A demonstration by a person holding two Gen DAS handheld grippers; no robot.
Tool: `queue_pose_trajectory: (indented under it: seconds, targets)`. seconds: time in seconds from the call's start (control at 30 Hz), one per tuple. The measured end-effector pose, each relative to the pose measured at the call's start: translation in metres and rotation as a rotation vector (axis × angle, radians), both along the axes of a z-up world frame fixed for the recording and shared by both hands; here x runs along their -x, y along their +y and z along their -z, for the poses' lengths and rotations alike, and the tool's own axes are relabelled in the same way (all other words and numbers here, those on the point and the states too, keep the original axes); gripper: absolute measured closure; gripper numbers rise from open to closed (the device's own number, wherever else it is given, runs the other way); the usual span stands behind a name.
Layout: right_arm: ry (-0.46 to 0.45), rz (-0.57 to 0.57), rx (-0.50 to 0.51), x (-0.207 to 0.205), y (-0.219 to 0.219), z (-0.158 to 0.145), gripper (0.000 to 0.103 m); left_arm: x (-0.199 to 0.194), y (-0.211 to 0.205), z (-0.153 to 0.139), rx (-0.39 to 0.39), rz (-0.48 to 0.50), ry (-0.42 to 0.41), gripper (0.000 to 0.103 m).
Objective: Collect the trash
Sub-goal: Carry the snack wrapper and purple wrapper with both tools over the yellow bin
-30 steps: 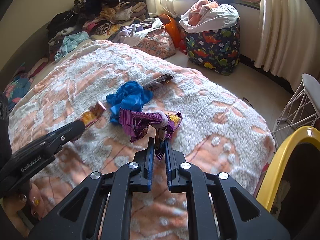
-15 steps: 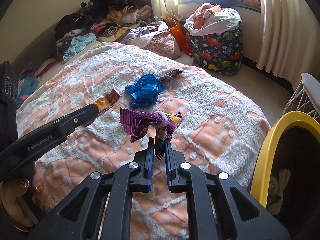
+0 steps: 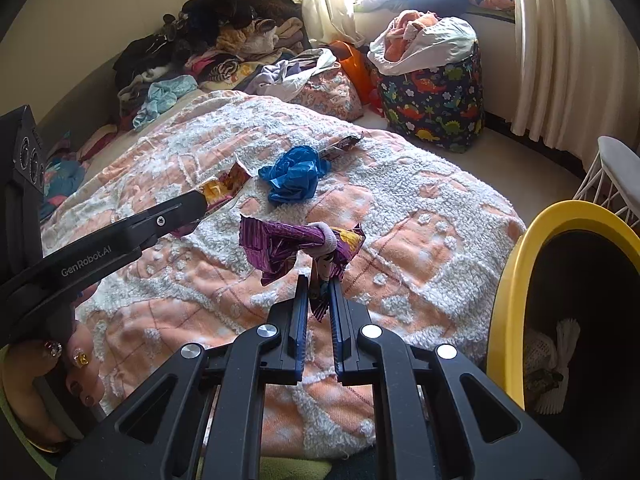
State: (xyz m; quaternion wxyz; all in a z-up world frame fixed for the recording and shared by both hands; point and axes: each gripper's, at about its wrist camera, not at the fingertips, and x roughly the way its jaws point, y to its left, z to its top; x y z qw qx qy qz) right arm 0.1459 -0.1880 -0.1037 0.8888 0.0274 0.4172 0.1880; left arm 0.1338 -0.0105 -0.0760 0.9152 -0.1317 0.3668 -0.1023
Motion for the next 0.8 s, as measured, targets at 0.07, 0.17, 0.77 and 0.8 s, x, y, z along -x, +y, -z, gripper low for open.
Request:
queue_pose_trajectory:
  seconds: [0.07, 0.17, 0.77, 0.8]
  targets:
    - [-0.001, 0.003, -0.005, 0.002, -0.002, -0.001, 0.093, 0.001, -0.003, -0.002, -0.002, 0.005, -0.003, 0.083]
    - [-0.004, 0.011, -0.015, 0.004, -0.007, -0.003, 0.093, 0.002, -0.007, -0.005, -0.005, 0.014, -0.009, 0.083]
    - [-0.045, 0.059, -0.055, 0.020, -0.044, -0.019, 0.093, 0.012, -0.040, -0.019, -0.037, 0.079, -0.039, 0.083]
    - [-0.047, 0.063, -0.057, 0.021, -0.046, -0.019, 0.093, 0.012, -0.042, -0.019, -0.039, 0.083, -0.041, 0.083]
